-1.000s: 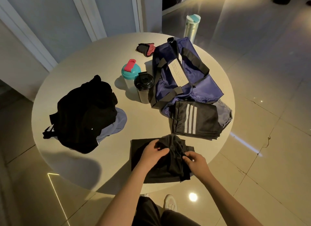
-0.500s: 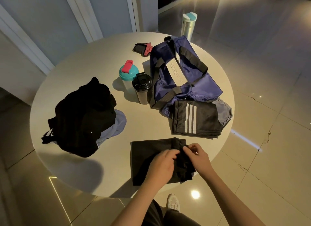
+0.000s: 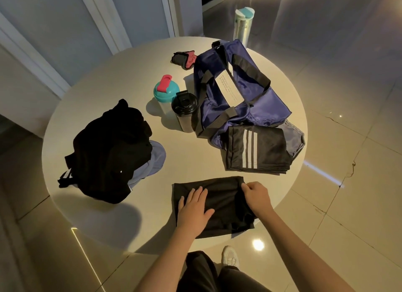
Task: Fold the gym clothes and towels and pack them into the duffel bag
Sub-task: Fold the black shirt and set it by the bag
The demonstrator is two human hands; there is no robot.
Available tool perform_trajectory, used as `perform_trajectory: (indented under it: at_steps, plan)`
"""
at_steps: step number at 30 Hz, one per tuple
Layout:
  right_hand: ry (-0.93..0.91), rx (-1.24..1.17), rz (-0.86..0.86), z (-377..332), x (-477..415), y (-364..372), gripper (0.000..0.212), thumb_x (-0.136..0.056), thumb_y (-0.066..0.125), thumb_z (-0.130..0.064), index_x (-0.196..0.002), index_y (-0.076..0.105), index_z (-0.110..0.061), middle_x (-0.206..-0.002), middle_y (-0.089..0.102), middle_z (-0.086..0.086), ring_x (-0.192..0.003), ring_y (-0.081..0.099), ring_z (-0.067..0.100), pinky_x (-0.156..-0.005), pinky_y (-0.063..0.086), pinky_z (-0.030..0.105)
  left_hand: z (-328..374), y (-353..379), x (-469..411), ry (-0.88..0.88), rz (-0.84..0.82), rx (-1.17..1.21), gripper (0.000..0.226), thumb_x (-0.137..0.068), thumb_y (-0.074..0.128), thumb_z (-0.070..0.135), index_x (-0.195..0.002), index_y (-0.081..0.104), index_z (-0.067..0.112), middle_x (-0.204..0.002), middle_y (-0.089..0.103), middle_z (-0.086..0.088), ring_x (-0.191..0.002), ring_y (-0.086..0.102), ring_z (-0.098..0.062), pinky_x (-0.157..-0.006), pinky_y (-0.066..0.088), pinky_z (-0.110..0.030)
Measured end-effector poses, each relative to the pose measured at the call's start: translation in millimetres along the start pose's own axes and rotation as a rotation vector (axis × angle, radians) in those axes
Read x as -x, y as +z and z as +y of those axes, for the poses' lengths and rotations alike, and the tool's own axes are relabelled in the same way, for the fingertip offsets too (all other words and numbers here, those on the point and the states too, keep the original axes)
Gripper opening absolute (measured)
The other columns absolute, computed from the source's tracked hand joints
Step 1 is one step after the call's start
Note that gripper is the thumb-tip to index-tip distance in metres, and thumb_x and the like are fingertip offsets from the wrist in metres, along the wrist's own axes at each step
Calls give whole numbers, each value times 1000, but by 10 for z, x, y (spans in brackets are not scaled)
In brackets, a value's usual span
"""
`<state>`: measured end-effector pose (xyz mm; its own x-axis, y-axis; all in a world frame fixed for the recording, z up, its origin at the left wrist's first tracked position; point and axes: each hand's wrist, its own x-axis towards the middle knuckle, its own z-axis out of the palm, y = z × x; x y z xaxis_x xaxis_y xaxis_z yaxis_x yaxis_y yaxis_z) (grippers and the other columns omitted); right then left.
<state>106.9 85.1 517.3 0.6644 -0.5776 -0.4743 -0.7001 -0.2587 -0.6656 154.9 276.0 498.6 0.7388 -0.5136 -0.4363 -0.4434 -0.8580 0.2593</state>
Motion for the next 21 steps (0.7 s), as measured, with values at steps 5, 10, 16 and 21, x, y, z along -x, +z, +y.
perform_trajectory:
  at_steps: [5, 10, 16, 21]
  plan:
    - [-28, 220, 130, -31, 131, 105, 31, -98, 42, -37, -84, 50, -10, -88, 47, 4, -70, 52, 18, -64, 39, 29, 71, 39, 25, 5, -3, -62, 65, -99, 35, 46, -152, 5, 24, -160, 3, 6, -147, 0, -16, -117, 5, -46]
    - [-104, 458, 89, -3, 133, 150, 24, -98, 43, -35, -96, 53, -13, -96, 57, 5, -75, 53, 17, -65, 42, 27, 48, 50, 30, 2, 0, -93, 67, -99, 34, 48, -152, 3, 24, -160, 0, 5, -147, -2, -17, -117, 5, -47]
    - [58, 137, 69, 184, 69, -30, 29, -100, 39, -26, -97, 61, -7, -99, 64, 13, -77, 53, 20, -72, 42, 29, 8, 74, 59, -26, 12, -83, 66, -98, 32, 51, -152, 4, 24, -160, -1, 4, -147, -2, -17, -117, 5, -45]
    - [-227, 254, 162, 202, 312, 65, 47, -96, 45, -39, -138, 39, -18, -141, 40, 7, -118, 49, 25, -95, 44, 35, -58, 87, 134, -124, 120, -109, 65, -97, 22, 57, -152, 5, 28, -160, -1, 1, -147, -3, -19, -117, 4, -47]
